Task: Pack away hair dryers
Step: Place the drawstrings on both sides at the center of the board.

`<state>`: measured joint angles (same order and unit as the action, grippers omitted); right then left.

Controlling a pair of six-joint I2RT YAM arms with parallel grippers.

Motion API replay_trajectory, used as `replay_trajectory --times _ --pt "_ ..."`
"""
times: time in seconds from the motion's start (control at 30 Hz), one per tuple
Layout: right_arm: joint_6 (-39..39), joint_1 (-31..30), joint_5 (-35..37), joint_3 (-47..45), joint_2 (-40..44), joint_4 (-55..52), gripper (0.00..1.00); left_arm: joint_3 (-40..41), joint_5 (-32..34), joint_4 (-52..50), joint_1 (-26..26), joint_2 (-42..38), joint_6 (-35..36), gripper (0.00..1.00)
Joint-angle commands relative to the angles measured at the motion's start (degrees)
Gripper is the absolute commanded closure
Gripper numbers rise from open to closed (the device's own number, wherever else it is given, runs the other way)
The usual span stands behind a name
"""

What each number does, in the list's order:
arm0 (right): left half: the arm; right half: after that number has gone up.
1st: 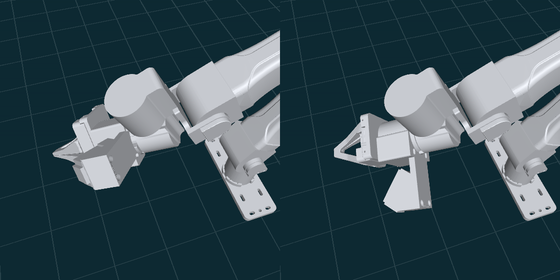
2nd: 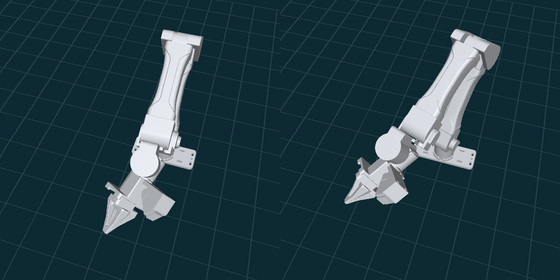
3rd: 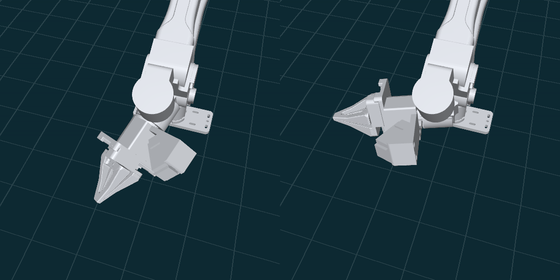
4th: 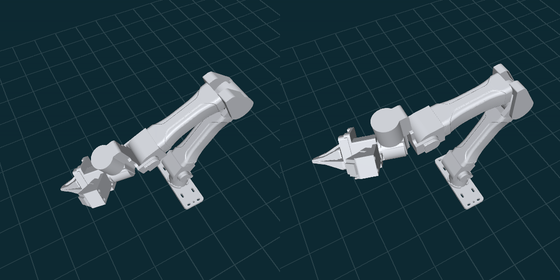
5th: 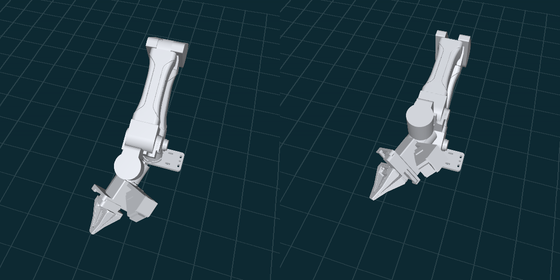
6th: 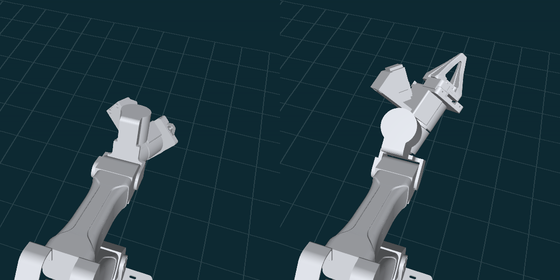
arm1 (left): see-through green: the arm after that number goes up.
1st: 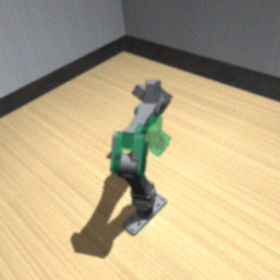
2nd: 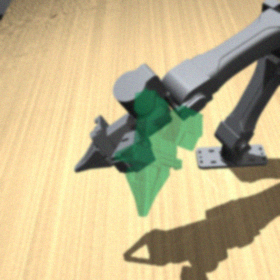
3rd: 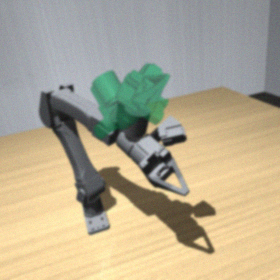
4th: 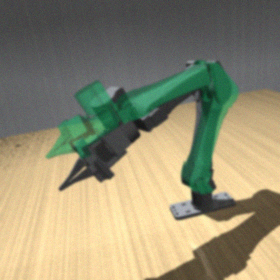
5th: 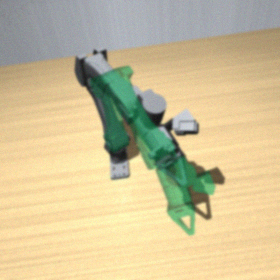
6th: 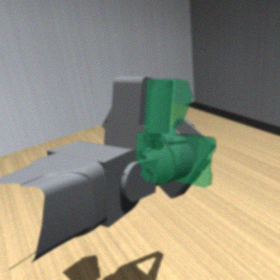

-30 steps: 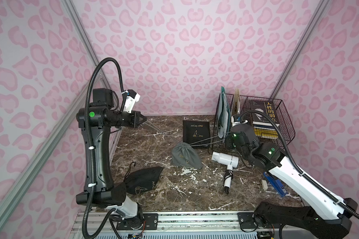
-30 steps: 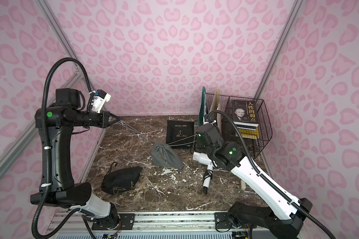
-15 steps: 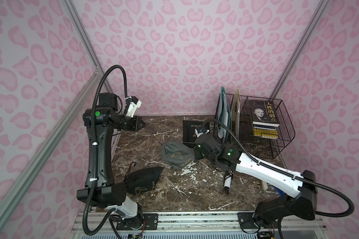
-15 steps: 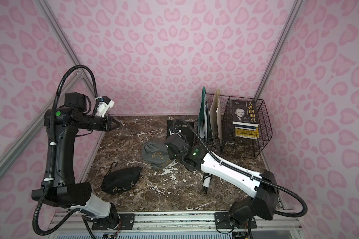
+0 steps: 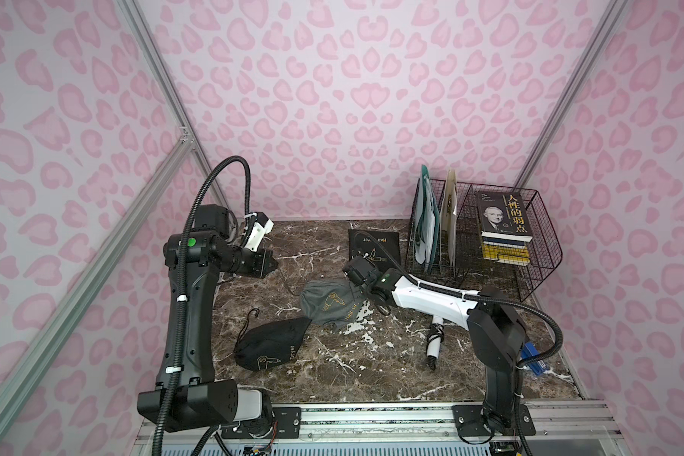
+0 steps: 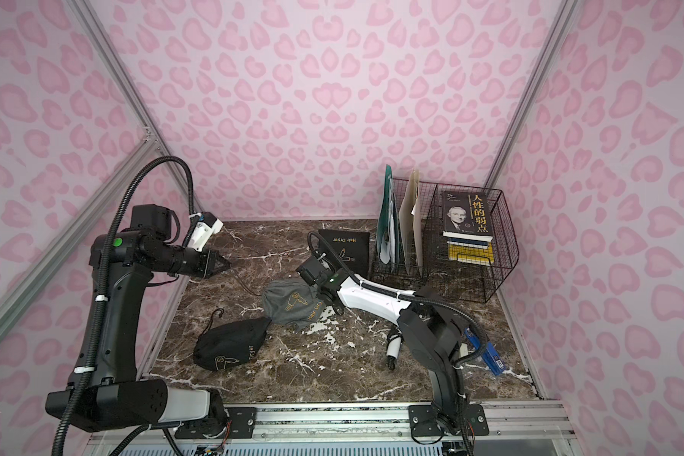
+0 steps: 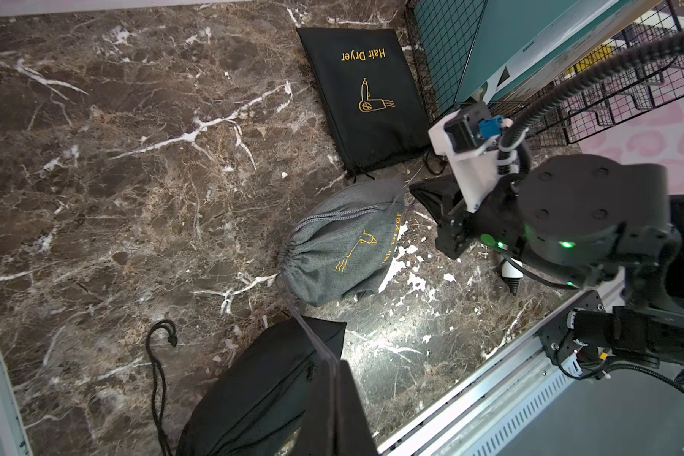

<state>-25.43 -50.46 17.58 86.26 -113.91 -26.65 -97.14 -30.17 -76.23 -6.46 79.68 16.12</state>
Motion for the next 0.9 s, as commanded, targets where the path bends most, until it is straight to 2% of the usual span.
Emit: replay_trajectory --times 0.0,0.37,0.53,0.63,0.77,0.87 --pt "0.03 -0.15 0.1 1.97 -3.22 -0.44 0.95 0.74 -0.57 0.66 0.11 -0.08 1.0 0.89" --pt "0.56 -2.55 -1.77 11.68 -12.04 -3.79 0.81 -1.96 1.21 -5.11 2.97 2.67 6.96 0.59" --pt "0.65 -3.8 -3.59 12.09 -10.8 -3.48 0.76 -3.95 1.4 -5.84 4.3 2.26 7.16 0.48" --pt "1.02 -4.04 -8.53 11.91 -9.69 -2.01 0.71 -6.04 0.47 -6.79 4.84 2.49 6.47 0.4" --pt "-0.23 -3.62 -5.42 12.65 -7.36 -5.73 0.64 -7.97 -0.06 -7.36 5.59 2.61 5.38 0.33" --pt "-0.06 -2.92 -4.86 11.12 -3.52 -8.38 0.54 -8.16 -0.89 -7.23 6.1 2.04 4.99 0.31"
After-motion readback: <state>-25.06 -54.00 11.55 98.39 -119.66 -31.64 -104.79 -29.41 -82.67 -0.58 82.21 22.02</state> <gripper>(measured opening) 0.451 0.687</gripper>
